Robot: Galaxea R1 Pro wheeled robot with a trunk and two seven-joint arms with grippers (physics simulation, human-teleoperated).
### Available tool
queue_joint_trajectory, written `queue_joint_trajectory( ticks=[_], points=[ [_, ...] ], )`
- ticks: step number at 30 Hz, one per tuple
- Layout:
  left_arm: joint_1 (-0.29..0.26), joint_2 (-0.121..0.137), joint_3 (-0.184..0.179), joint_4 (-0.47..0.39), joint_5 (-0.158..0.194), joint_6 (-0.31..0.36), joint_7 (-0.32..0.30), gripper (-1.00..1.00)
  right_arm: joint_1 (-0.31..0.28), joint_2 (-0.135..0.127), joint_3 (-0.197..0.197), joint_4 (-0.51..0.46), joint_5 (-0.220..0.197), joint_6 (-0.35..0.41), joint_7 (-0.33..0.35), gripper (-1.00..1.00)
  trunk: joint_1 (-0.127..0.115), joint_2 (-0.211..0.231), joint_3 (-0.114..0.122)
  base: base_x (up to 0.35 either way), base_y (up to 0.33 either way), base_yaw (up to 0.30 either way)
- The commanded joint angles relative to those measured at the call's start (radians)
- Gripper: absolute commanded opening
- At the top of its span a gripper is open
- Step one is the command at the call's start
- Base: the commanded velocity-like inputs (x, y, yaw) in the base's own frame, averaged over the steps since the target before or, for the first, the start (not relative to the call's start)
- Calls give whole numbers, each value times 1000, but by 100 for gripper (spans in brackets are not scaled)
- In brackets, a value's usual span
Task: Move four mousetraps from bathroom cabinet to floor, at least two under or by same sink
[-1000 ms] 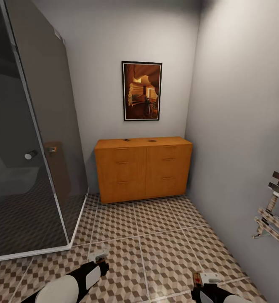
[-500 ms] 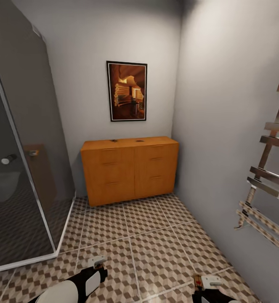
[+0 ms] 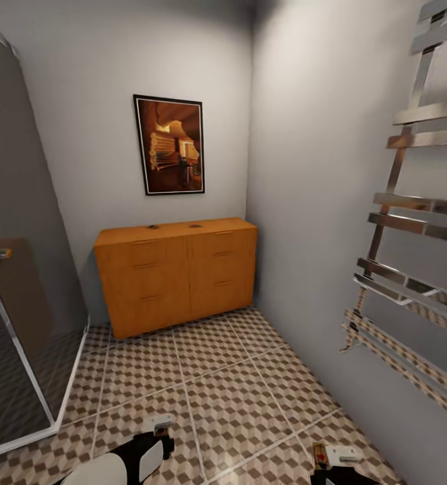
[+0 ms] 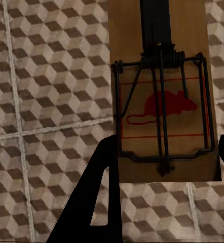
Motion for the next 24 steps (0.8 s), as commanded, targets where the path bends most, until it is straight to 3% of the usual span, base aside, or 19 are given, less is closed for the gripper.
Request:
queue_joint_trajectory(
  ticks=[1, 9, 24],
  points=[
    [5, -1, 6, 0, -13, 13, 5, -100, 2, -2, 1, 1, -12, 1, 1, -100, 0, -1, -1, 0, 0, -294],
    [21, -4, 6, 0, -31, 29, 5, -100, 8, -8, 1, 1, -30, 1, 0, -100, 0, -1, -1, 0, 0, -294],
    [22, -21, 6, 0, -33, 30, 7, -100, 10, -14, 1, 1, -30, -1, -1, -100, 0, -1, -1, 0, 0, -294]
  ],
)
